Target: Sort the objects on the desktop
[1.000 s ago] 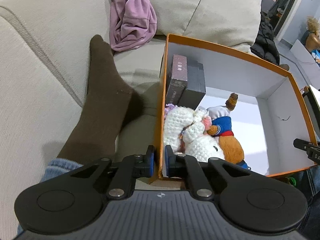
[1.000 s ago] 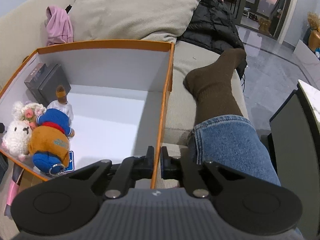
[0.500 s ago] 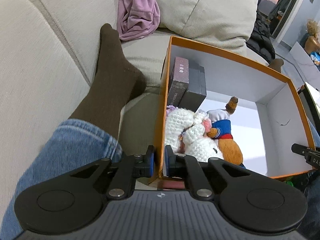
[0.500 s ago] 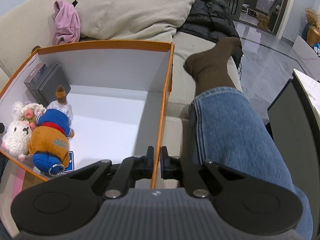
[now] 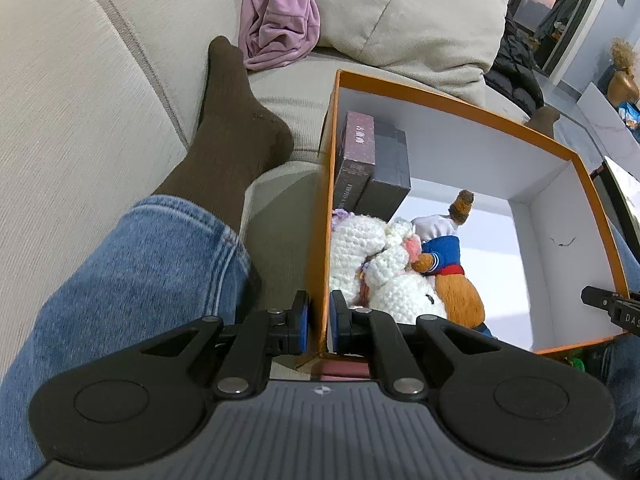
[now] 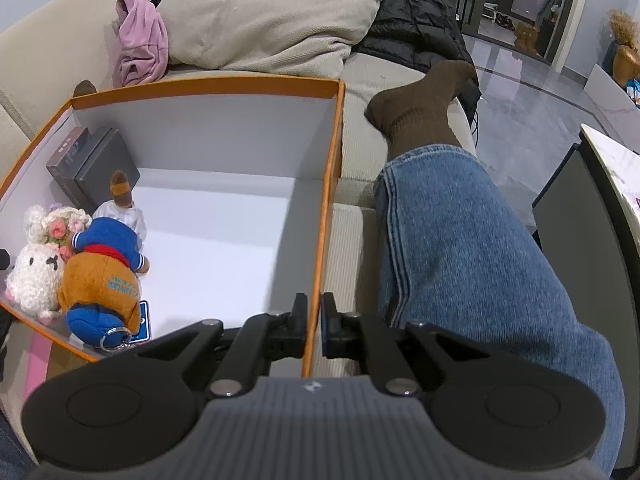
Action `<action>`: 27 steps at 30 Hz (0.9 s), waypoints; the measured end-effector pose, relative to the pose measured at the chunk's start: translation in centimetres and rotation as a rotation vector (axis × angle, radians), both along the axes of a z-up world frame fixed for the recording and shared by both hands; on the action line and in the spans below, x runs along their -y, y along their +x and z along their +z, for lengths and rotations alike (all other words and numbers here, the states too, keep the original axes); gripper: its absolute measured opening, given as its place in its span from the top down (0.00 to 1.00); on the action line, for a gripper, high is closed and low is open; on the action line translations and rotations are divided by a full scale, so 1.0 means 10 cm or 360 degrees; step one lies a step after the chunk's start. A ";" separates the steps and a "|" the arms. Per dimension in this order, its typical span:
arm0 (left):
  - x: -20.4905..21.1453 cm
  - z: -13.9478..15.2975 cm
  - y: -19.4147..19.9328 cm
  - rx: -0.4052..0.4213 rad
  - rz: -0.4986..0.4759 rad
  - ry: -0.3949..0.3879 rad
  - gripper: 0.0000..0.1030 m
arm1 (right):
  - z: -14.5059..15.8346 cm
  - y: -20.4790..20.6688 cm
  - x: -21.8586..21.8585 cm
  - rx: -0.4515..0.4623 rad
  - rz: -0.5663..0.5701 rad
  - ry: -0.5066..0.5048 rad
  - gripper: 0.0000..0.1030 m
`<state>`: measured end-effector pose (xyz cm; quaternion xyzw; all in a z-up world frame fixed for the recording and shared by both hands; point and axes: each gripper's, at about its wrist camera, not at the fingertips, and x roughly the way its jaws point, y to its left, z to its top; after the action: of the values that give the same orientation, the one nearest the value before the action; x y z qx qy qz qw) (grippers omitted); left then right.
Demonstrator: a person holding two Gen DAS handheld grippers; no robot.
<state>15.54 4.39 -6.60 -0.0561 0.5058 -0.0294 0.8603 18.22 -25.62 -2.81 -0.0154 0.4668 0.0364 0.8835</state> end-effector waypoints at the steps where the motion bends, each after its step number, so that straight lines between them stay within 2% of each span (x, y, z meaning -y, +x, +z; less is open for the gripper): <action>1: 0.00 0.00 -0.02 -0.0001 -0.0002 0.0004 0.89 | 0.00 -0.02 0.00 -0.0002 0.0001 0.0002 0.94; 9: 0.00 0.02 -0.23 -0.0003 -0.0013 0.0009 0.89 | -0.01 -0.16 0.05 -0.0023 -0.0014 0.0048 0.94; 16: 0.00 0.03 -0.23 -0.0007 -0.0008 -0.0006 0.89 | 0.00 -0.20 0.07 -0.0024 0.0002 0.0060 0.93; 20: -0.02 0.10 -0.24 0.0042 -0.0017 -0.0030 0.87 | 0.04 -0.23 0.10 0.0029 0.0029 0.0100 0.86; 22: -0.05 0.14 -0.27 0.0066 -0.0015 -0.0050 0.83 | 0.08 -0.27 0.10 0.0082 0.0047 0.0099 0.75; 24: -0.08 0.22 -0.33 0.0115 -0.0007 -0.0073 0.75 | 0.14 -0.33 0.10 0.0162 0.0052 0.0087 0.66; 27: -0.07 0.38 -0.51 0.0223 -0.0009 -0.0046 0.71 | 0.24 -0.46 0.08 0.0337 0.0085 0.0051 0.59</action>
<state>10.46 5.11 -2.76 -0.0648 0.4440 -0.0431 0.8926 13.61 -26.37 -0.37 -0.0176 0.3697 0.0656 0.9267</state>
